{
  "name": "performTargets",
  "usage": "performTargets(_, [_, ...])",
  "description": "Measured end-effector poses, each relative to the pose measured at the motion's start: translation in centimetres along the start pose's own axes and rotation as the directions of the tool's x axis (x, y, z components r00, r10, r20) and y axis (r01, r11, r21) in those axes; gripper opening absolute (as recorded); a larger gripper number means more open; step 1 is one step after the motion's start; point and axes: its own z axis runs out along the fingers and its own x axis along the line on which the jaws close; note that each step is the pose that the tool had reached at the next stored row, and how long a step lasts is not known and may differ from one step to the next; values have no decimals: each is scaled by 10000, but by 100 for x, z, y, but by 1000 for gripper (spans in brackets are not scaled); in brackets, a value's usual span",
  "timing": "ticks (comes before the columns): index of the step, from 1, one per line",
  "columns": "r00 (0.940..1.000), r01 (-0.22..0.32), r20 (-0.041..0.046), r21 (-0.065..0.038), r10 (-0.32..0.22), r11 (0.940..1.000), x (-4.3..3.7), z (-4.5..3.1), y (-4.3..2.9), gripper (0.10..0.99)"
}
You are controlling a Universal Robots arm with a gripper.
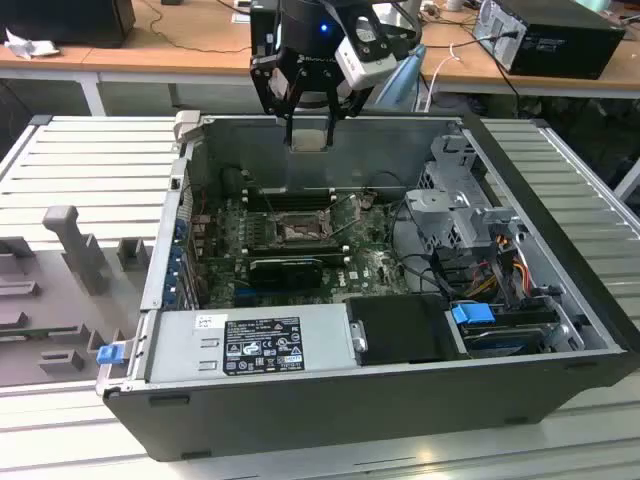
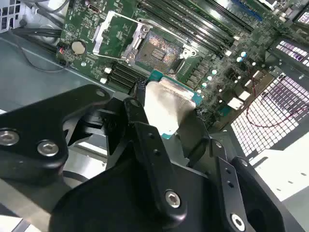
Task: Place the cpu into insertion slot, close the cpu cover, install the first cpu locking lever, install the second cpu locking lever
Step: 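Place the cpu into insertion slot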
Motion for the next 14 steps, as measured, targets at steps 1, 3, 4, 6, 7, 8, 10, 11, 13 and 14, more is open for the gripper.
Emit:
performTargets(1, [10000, -57, 5, -1, 57, 10000, 0, 0, 0, 525])
performTargets(3, [9985, -553, 49, -12, 553, 9985, 0, 1, 0, 525])
performTargets(4, [9974, -714, 64, -15, 715, 9974, 0, 1, 0, 525])
performTargets(6, [9953, -960, 85, -22, 960, 9954, 0, 2, 0, 525])
performTargets(7, [9946, -1030, 91, -23, 1030, 9947, 0, 3, 0, 525])
performTargets(8, [9941, -1079, 95, -26, 1080, 9942, 0, 6, -1, 525])
performTargets(10, [9939, -1102, 97, -26, 1102, 9939, -1, 33, -4, 525])
performTargets(11, [9939, -1102, 97, -25, 1102, 9939, -1, 40, -4, 525])
performTargets(13, [9932, -1163, 101, -24, 1163, 9932, -1, 40, -5, 525])
performTargets(14, [9922, -1244, 108, -27, 1244, 9922, -1, 41, -5, 525])
